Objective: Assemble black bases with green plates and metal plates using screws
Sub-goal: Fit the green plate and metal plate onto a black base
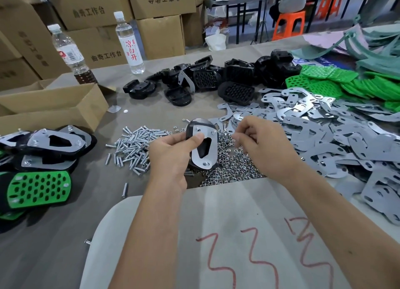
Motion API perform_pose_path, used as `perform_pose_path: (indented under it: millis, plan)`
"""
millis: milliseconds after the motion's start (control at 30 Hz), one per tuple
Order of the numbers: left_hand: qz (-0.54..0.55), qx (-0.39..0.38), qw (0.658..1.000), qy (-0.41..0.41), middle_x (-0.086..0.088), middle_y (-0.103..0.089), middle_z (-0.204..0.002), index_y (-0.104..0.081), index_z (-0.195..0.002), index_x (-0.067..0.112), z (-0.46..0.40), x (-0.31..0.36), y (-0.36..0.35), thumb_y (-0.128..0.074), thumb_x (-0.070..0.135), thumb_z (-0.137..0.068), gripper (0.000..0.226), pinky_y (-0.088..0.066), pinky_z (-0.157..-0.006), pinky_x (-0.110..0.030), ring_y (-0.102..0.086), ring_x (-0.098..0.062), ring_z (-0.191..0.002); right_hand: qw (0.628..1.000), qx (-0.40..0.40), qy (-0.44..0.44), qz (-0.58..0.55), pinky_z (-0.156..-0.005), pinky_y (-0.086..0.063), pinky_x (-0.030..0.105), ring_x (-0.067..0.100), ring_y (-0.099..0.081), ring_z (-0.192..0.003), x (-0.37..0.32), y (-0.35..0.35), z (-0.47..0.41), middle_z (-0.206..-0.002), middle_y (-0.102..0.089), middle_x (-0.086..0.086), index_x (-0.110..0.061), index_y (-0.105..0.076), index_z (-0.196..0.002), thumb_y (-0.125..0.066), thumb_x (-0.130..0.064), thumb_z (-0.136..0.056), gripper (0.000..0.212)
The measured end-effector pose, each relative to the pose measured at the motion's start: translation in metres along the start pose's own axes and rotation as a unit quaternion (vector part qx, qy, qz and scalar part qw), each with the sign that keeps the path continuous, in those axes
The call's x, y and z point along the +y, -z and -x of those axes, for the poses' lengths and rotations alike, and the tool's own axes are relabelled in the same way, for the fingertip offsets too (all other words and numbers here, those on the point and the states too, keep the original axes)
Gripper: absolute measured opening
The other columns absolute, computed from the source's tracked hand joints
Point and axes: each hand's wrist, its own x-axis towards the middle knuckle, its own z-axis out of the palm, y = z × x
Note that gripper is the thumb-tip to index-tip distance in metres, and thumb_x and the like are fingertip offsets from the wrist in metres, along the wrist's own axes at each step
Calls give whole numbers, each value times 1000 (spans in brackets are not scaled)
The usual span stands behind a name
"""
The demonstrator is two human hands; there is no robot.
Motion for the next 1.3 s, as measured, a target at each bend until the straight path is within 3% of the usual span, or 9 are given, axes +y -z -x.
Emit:
perform_pose_path:
  millis: [133,233,333,467,767,933,1000,1167,1300]
  plan:
    - [-16,-46,998,42,-16,-78,-85,-78,-94,8,6,4,-1,-83,4,-78,17,-64,-60,-49,-71,-28,-64,985,54,-5,-162,-61,-50,19,5,-62,-61,-4,5,-1,-69,-71,-8,-20,-76,-86,-78,-5,-89,15]
    - [-35,-61,996,49,-14,-77,-78,-78,-92,7,7,4,-3,-83,3,-76,17,-57,-50,-33,-69,-24,-57,978,59,13,-200,-62,-49,15,0,-63,-63,-8,5,2,-73,-75,-11,-22,-81,-86,-83,-6,-85,17]
    - [-56,-74,995,46,-16,-76,-74,-77,-91,0,8,2,-6,-80,1,-80,12,-52,-46,-27,-68,-24,-53,983,54,41,-172,-68,-57,22,4,-69,-74,-13,-3,5,-79,-76,-12,-21,-83,-88,-81,-6,-86,15]
    - [-92,-102,990,35,-18,-76,-78,-78,-86,1,9,0,-10,-78,3,-83,3,-51,-60,-28,-67,-25,-61,985,42,43,-159,-83,-62,34,13,-74,-87,-13,-8,6,-90,-78,-9,-16,-83,-99,-75,1,-90,20]
    - [-97,-133,986,6,-12,-76,-77,-77,-80,7,12,3,-11,-80,1,-81,7,-49,-59,-25,-66,-21,-64,981,15,84,-177,-75,-60,34,22,-71,-81,-15,-6,6,-87,-72,1,-19,-82,-88,-83,2,-81,22]
    - [-106,-153,983,-2,-17,-75,-83,-79,-81,9,14,4,-9,-79,4,-85,7,-46,-72,-34,-63,-26,-74,978,16,89,-187,-73,-59,31,21,-70,-78,-11,-5,3,-85,-68,-1,-14,-82,-88,-83,4,-81,19]
    - [-107,-157,982,1,-19,-73,-86,-79,-88,5,14,4,-8,-77,4,-87,2,-48,-73,-35,-63,-27,-77,980,20,91,-178,-71,-60,35,20,-70,-74,-9,-5,3,-82,-68,-4,-14,-82,-89,-84,-1,-81,15]
    - [-91,-128,987,37,-21,-74,-94,-72,-112,-2,11,4,-6,-73,4,-89,23,-52,-55,-24,-66,-25,-71,981,23,110,-157,-66,-59,43,23,-68,-69,-4,-4,2,-79,-68,-2,-19,-83,-87,-86,-8,-81,13]
    - [-92,-113,989,41,-27,-73,-112,-72,-115,-2,9,3,-7,-75,5,-88,29,-50,-78,-35,-66,-28,-87,978,19,128,-164,-66,-57,26,20,-70,-71,1,-7,1,-81,-70,1,-8,-82,-89,-87,-6,-81,10]
